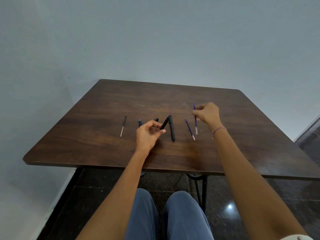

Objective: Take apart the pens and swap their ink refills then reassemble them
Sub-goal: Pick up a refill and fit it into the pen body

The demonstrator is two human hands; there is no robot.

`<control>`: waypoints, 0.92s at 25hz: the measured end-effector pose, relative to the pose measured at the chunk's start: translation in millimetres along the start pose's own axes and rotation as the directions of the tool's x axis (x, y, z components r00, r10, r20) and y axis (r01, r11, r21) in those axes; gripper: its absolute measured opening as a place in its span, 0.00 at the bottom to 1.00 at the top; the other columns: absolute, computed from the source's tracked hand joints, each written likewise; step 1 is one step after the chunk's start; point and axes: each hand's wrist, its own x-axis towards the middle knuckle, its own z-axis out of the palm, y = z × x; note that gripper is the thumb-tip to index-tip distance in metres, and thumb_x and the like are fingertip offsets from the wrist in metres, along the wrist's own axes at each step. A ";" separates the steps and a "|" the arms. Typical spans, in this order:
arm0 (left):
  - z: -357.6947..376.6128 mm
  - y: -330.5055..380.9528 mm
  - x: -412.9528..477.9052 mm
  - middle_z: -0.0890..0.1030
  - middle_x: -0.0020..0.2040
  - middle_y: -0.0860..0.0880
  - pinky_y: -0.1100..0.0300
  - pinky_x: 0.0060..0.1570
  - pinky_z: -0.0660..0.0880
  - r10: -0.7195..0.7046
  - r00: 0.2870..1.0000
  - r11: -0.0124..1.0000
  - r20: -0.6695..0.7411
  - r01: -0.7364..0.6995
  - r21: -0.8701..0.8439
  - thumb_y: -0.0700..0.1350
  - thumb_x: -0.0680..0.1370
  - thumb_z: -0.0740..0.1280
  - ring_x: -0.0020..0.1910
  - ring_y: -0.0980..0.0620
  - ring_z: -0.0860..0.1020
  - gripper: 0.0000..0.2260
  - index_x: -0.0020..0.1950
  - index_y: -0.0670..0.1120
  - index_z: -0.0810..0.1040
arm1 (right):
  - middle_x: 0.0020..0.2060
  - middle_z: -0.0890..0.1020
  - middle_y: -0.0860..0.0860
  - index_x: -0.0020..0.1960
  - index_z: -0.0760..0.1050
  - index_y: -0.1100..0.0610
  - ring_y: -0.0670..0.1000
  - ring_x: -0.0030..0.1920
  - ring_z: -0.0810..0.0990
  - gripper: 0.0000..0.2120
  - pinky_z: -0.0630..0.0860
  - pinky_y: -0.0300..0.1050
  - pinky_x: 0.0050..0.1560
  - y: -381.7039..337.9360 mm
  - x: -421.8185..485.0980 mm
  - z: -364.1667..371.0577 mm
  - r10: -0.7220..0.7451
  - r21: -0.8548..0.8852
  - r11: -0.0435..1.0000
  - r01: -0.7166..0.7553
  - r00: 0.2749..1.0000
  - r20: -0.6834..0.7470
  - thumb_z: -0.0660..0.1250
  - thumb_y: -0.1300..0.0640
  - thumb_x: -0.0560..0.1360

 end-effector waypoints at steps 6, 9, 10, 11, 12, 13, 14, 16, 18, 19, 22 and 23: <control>0.3 -1.0 1.2 0.81 0.40 0.57 0.71 0.39 0.75 -0.031 0.999 0.999 -0.010 0.032 0.023 0.41 0.68 0.77 0.39 0.68 0.78 0.11 0.43 0.55 0.79 | 0.35 0.78 0.48 0.56 0.79 0.63 0.48 0.38 0.80 0.13 0.82 0.42 0.44 -51.6 -24.0 4.5 -0.036 0.642 0.766 0.039 0.999 -0.018 0.69 0.69 0.72; 1.5 -2.6 1.7 0.81 0.41 0.56 0.66 0.44 0.76 -0.038 0.999 0.999 -0.010 0.039 0.022 0.41 0.67 0.77 0.42 0.62 0.80 0.12 0.42 0.56 0.79 | 0.36 0.79 0.49 0.54 0.79 0.61 0.49 0.40 0.81 0.12 0.82 0.44 0.45 -61.3 -34.4 8.9 -0.072 0.665 0.738 0.111 0.994 -0.086 0.69 0.69 0.71; 1.8 -3.1 1.8 0.81 0.41 0.56 0.66 0.45 0.76 -0.035 0.999 0.999 -0.013 0.036 0.022 0.41 0.67 0.77 0.42 0.61 0.80 0.12 0.42 0.56 0.79 | 0.36 0.80 0.50 0.54 0.79 0.61 0.49 0.41 0.81 0.12 0.82 0.43 0.44 -62.2 -36.8 10.9 -0.085 0.662 0.737 0.137 0.990 -0.110 0.69 0.69 0.71; 1.8 -3.4 1.9 0.81 0.41 0.57 0.67 0.44 0.76 -0.032 0.999 0.999 -0.017 0.033 0.023 0.41 0.67 0.77 0.42 0.61 0.80 0.12 0.42 0.55 0.79 | 0.36 0.80 0.50 0.54 0.79 0.60 0.50 0.41 0.81 0.12 0.82 0.42 0.43 -63.2 -38.9 12.9 -0.098 0.654 0.739 0.161 0.986 -0.132 0.69 0.68 0.71; 1.9 -3.6 1.9 0.81 0.41 0.57 0.67 0.44 0.75 -0.031 0.999 0.999 -0.021 0.031 0.026 0.41 0.67 0.77 0.42 0.62 0.80 0.11 0.42 0.55 0.80 | 0.37 0.80 0.50 0.54 0.79 0.60 0.50 0.42 0.81 0.12 0.82 0.41 0.43 -64.3 -40.2 14.8 -0.111 0.646 0.742 0.180 0.983 -0.147 0.69 0.68 0.71; 2.1 -3.6 2.1 0.82 0.41 0.57 0.67 0.44 0.75 -0.031 0.999 0.999 -0.024 0.031 0.029 0.41 0.67 0.77 0.42 0.61 0.80 0.11 0.42 0.55 0.80 | 0.37 0.80 0.50 0.53 0.79 0.59 0.49 0.42 0.81 0.12 0.81 0.40 0.42 -65.1 -40.6 16.4 -0.122 0.641 0.743 0.193 0.981 -0.154 0.69 0.68 0.71; 2.3 -3.7 2.3 0.82 0.41 0.57 0.67 0.44 0.75 -0.032 0.999 0.999 -0.025 0.033 0.031 0.41 0.67 0.77 0.43 0.61 0.80 0.11 0.42 0.55 0.80 | 0.37 0.80 0.50 0.54 0.79 0.60 0.49 0.42 0.80 0.12 0.81 0.40 0.42 -65.8 -40.5 17.7 -0.131 0.638 0.743 0.201 0.979 -0.155 0.69 0.68 0.71; 2.3 -3.6 2.4 0.82 0.42 0.56 0.66 0.45 0.75 -0.034 0.999 0.999 -0.029 0.035 0.032 0.41 0.67 0.77 0.43 0.60 0.80 0.11 0.43 0.55 0.80 | 0.37 0.80 0.50 0.55 0.79 0.61 0.49 0.41 0.80 0.13 0.82 0.41 0.43 -67.2 -40.5 20.3 -0.154 0.621 0.753 0.217 0.976 -0.154 0.70 0.68 0.71; 1.8 -3.6 1.9 0.82 0.42 0.56 0.68 0.44 0.75 -0.034 0.999 0.999 -0.031 0.035 0.036 0.41 0.67 0.77 0.43 0.61 0.80 0.11 0.43 0.55 0.79 | 0.38 0.80 0.50 0.55 0.78 0.60 0.49 0.40 0.80 0.13 0.82 0.42 0.43 -66.9 -41.8 23.4 -0.186 0.583 0.777 0.239 0.971 -0.151 0.70 0.67 0.71; 1.5 -3.4 1.9 0.82 0.41 0.57 0.68 0.43 0.74 -0.032 0.999 0.999 -0.033 0.033 0.036 0.42 0.67 0.77 0.43 0.61 0.80 0.12 0.42 0.56 0.79 | 0.38 0.80 0.49 0.54 0.78 0.59 0.49 0.41 0.80 0.12 0.82 0.43 0.44 -66.6 -43.2 24.7 -0.201 0.562 0.789 0.249 0.968 -0.147 0.71 0.66 0.72; 1.2 -4.0 2.0 0.81 0.41 0.56 0.65 0.45 0.77 -0.034 0.999 0.999 -0.040 0.035 0.023 0.42 0.68 0.77 0.43 0.60 0.80 0.12 0.42 0.56 0.79 | 0.37 0.80 0.46 0.53 0.78 0.55 0.46 0.40 0.80 0.11 0.80 0.40 0.46 -63.4 -48.2 30.6 -0.243 0.482 0.834 0.269 0.963 -0.117 0.71 0.64 0.71; 1.2 -4.4 2.0 0.81 0.40 0.56 0.64 0.45 0.77 -0.034 0.998 0.999 -0.045 0.035 0.019 0.42 0.68 0.77 0.43 0.60 0.80 0.12 0.42 0.56 0.78 | 0.37 0.80 0.45 0.52 0.79 0.55 0.44 0.39 0.79 0.10 0.79 0.36 0.45 -61.5 -49.9 32.7 -0.266 0.444 0.851 0.281 0.959 -0.097 0.72 0.62 0.72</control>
